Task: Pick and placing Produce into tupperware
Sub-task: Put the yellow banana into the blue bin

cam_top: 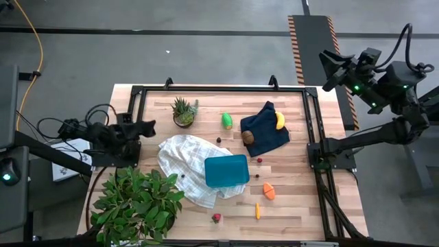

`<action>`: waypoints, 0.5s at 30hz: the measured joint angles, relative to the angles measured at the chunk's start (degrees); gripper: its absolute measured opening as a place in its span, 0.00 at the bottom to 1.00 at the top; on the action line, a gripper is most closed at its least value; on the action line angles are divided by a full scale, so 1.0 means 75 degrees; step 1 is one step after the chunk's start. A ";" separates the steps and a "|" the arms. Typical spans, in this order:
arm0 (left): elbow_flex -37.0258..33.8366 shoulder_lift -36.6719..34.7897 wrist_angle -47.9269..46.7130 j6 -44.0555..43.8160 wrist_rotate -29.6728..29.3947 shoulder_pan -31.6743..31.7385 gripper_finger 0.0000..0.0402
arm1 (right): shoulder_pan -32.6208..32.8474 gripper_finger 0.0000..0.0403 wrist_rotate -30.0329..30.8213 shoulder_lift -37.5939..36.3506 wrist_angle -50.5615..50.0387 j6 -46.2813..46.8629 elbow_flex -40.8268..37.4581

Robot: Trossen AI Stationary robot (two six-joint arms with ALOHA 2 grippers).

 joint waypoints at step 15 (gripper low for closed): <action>0.0003 0.0001 -0.0407 0.1278 -0.1604 0.0000 0.65 | 0.0001 0.27 -0.0507 0.0225 0.1198 -0.0432 0.0002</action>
